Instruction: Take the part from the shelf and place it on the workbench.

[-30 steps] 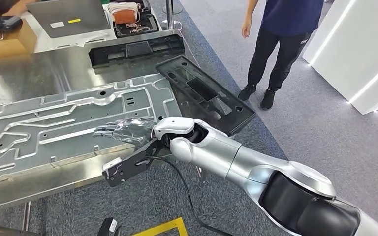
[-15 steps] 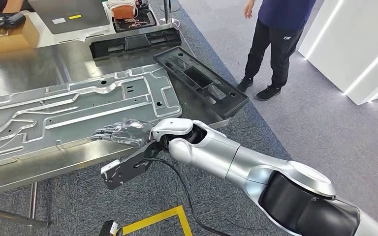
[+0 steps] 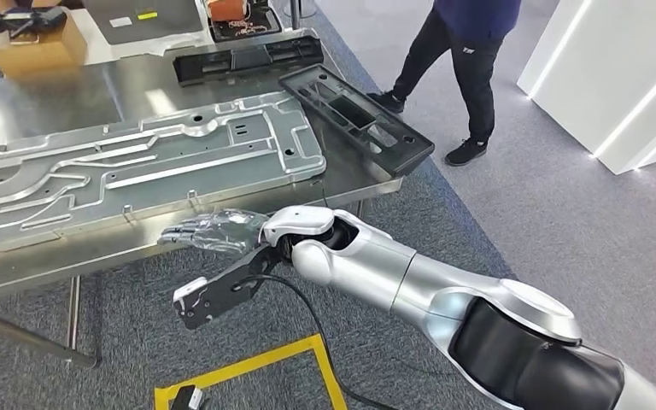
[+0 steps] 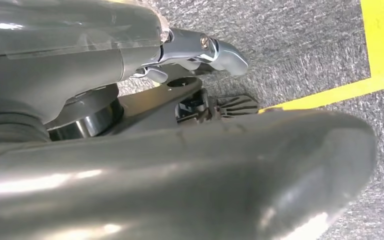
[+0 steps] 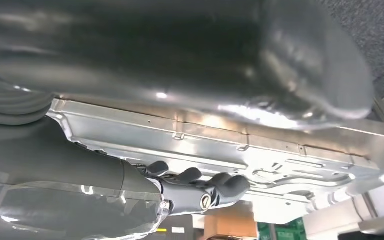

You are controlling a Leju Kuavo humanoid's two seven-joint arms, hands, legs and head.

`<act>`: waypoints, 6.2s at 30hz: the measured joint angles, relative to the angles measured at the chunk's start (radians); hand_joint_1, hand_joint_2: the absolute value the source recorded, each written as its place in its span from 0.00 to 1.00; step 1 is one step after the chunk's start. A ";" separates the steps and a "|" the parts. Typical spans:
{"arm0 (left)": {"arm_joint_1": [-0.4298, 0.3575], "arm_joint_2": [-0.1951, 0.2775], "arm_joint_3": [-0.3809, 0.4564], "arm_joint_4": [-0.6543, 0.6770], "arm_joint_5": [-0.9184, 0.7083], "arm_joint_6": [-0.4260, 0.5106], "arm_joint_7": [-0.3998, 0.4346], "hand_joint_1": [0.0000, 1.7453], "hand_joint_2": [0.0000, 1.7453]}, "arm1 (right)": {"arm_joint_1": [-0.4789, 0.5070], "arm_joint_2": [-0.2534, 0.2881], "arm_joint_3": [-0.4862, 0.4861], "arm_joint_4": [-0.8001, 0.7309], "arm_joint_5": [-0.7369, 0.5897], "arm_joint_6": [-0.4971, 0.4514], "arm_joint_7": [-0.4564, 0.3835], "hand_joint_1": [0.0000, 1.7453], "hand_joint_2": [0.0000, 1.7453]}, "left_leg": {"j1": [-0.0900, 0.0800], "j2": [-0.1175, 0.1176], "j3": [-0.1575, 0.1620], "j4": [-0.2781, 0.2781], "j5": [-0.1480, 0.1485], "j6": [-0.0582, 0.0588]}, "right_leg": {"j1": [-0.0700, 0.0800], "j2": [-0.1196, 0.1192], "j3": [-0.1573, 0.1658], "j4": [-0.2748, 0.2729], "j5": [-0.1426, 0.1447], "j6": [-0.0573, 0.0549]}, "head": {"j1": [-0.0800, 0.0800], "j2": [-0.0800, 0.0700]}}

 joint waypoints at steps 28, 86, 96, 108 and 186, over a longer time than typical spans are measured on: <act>0.014 0.001 -0.002 0.000 -0.017 0.053 -0.002 0.00 0.00 | -0.001 0.012 -0.004 0.043 -0.054 -0.012 0.017 0.00 0.00 | -0.012 0.002 0.035 -0.011 -0.033 -0.013 | 0.016 -0.004 0.015 -0.016 0.010 -0.028 | 0.000 0.000; 0.030 -0.047 -0.072 0.000 -0.076 0.065 -0.017 0.00 0.00 | 0.036 -0.003 -0.010 0.103 -0.061 -0.067 -0.007 0.00 0.00 | -0.001 0.015 -0.158 0.209 -0.017 -0.031 | 0.018 0.003 0.122 -0.030 -0.092 -0.058 | -0.001 0.000; 0.052 0.006 -0.073 0.000 -0.044 0.112 0.044 0.00 0.00 | 0.038 -0.017 -0.039 0.097 -0.095 -0.052 -0.028 0.00 0.00 | -0.015 0.014 -0.026 -0.026 0.032 -0.006 | 0.023 0.003 0.099 -0.025 -0.071 -0.039 | 0.000 0.000; 0.051 0.016 -0.070 0.000 -0.060 0.134 0.058 0.00 0.00 | 0.061 -0.052 -0.079 0.095 -0.138 -0.092 -0.075 0.00 0.00 | -0.018 0.014 -0.038 -0.021 0.039 0.004 | 0.019 0.003 0.090 -0.026 -0.060 -0.026 | 0.000 0.000; 0.008 -0.023 -0.074 0.000 -0.182 0.213 0.104 0.00 0.00 | 0.846 -0.010 -0.727 0.753 0.056 -0.762 -0.039 0.00 0.00 | -0.017 0.012 -0.045 -0.021 0.042 -0.001 | 0.020 0.002 0.083 -0.025 -0.057 -0.031 | 0.000 0.000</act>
